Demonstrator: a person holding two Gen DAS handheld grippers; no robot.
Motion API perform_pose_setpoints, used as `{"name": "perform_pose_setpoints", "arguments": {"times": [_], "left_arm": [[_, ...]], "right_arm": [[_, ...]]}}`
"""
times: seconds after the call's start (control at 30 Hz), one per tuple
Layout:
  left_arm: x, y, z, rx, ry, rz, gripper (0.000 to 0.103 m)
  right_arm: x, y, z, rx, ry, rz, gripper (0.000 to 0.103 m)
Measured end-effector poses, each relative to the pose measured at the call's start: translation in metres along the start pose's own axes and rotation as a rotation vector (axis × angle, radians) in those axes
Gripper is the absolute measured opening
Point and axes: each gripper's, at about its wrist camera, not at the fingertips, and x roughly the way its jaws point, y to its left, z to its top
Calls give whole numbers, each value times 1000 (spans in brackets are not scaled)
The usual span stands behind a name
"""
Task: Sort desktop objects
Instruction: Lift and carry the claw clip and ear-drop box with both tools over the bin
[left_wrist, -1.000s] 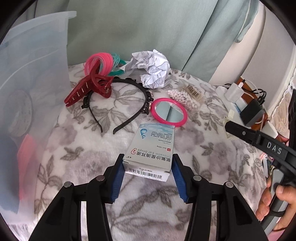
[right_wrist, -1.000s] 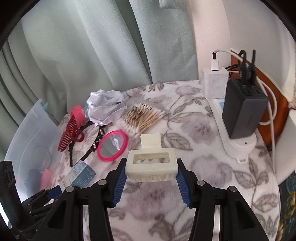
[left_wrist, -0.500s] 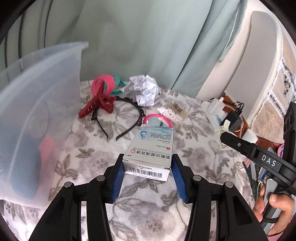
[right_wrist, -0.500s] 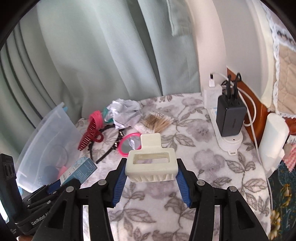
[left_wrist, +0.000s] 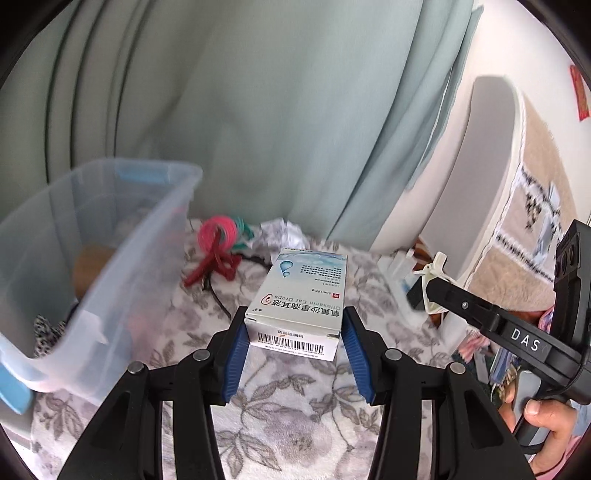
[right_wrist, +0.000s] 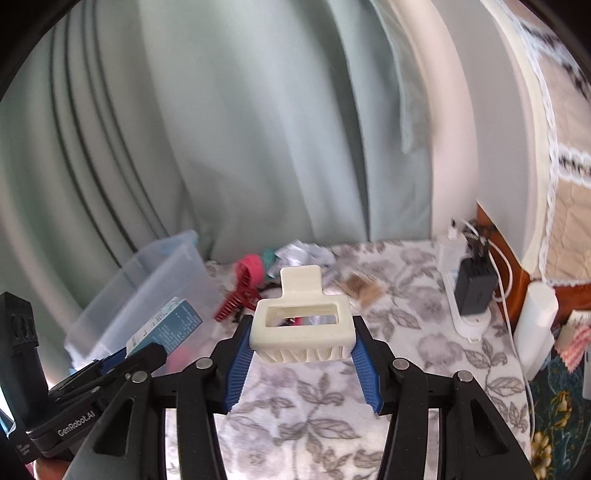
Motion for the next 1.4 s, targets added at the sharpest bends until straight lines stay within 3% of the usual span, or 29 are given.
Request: {"name": "perform_pose_setpoints", "arguments": {"times": [0.3, 0.5, 0.77, 1.07, 1.4], "left_arm": [[-52, 24, 16, -27, -130, 35, 51], [-88, 55, 23, -75, -219, 103, 51], [-120, 101, 27, -157, -294, 204, 51], [-126, 135, 29, -208, -299, 274, 51], [-108, 159, 30, -239, -243, 293, 51]], "right_arm": [[-32, 48, 18, -77, -71, 109, 54], [-36, 85, 28, -141, -103, 183, 54], [-25, 132, 31, -231, -82, 277, 54], [-7, 173, 30, -294, -33, 360, 54], [20, 209, 4, -338, 102, 387, 54]]}}
